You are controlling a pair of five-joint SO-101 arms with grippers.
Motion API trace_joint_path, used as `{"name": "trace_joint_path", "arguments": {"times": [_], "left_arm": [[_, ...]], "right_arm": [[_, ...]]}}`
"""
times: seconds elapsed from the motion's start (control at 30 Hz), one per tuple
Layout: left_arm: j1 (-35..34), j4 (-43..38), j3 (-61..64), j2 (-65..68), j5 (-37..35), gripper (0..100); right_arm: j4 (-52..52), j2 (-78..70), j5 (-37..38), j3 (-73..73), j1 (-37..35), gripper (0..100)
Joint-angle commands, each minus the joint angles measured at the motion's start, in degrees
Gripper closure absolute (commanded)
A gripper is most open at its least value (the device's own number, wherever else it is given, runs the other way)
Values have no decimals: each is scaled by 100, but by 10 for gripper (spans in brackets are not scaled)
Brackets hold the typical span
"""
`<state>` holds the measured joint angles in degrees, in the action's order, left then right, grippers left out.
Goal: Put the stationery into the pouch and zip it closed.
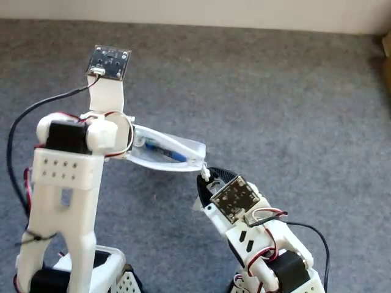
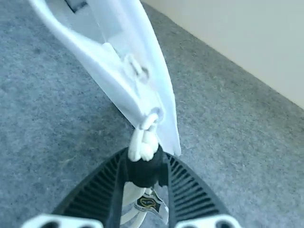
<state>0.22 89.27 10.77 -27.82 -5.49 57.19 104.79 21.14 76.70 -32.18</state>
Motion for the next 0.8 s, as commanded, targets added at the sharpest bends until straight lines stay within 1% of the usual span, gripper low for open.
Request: {"name": "trace_joint_path", "arguments": {"times": [0.0,0.07,0.17,0.3,0.47,0.63,0.67,0.77], "left_arm": [[-84,-105,-180,-101,-62,803],[-66,-105,-303,-101,-62,774],[198,-105,-629,-101,-62,771],[787,-281,-1068,-92,-26,769],[1332,-1125,-1077,-40,-18,768],[1965,-2303,-426,-40,-9,768],[2114,-2470,-303,-40,105,768],[2580,-2734,-40,-48,791,768]], "right_arm": [[22,57,229,-374,-22,993],[22,57,229,-374,-110,993],[22,57,237,-365,-215,993],[22,57,237,-365,-215,993],[31,57,237,-365,-207,993],[31,57,237,-365,-207,993],[31,57,237,-365,-198,993],[31,57,237,-365,-198,993]]}}
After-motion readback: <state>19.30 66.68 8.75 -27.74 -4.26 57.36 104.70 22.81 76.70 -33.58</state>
